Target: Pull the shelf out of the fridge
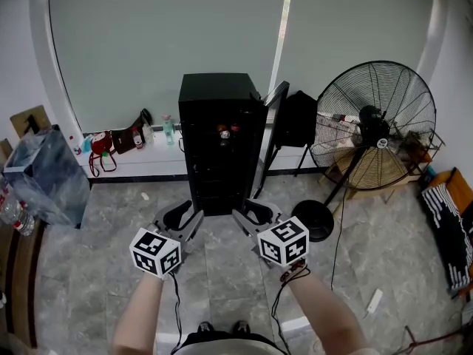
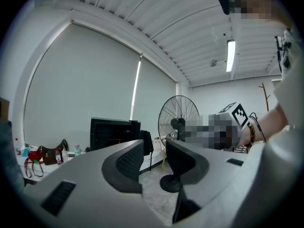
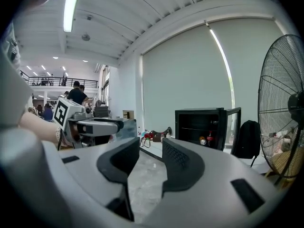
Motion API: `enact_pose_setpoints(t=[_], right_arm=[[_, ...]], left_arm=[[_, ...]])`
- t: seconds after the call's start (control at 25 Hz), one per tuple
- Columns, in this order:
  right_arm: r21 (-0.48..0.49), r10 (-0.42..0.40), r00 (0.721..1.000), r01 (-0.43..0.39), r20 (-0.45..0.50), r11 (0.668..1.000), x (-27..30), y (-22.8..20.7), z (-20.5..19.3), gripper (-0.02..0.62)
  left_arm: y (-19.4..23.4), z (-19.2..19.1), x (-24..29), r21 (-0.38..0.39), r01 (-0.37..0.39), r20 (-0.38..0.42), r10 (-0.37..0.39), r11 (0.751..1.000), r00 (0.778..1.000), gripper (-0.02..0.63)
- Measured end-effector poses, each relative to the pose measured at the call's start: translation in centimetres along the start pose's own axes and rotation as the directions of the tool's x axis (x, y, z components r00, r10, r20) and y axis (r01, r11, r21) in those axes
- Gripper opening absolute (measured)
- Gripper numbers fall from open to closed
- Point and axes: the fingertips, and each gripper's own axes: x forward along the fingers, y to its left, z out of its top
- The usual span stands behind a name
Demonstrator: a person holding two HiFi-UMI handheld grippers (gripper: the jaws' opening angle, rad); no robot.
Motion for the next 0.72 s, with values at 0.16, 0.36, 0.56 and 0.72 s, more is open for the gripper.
enact_pose_setpoints(t=[0.16,0.36,0.56,0.72], right_arm=[[0.012,0.012,1.0,-0.012,0.0,1.0,0.4,0.2,0.0,0.179],[0.01,0.026,1.0,-0.026,-0.004,1.0,0.6,0.7,0.1,0.216],[0.005,0.028,1.0,-0.028,-0.008,1.0,0.6,1.0,-0.2,0.233],[0.004,0.034,0.999,-0.034,-0.003,0.999,0.5,1.1,0.0,0.248]], left_arm=[[0.3,-0.4,0.0,-0.003,0.002,-0.016,-0.002,1.0,1.0,0.186],[0.3,-0.6,-0.2,-0.004,0.002,-0.017,-0.002,1.0,1.0,0.221],[0.4,-0.8,-0.4,-0.001,0.004,-0.022,-0.004,1.0,1.0,0.265],[0.3,-0.9,-0.3,-0.005,0.004,-0.022,-0.004,1.0,1.0,0.295]])
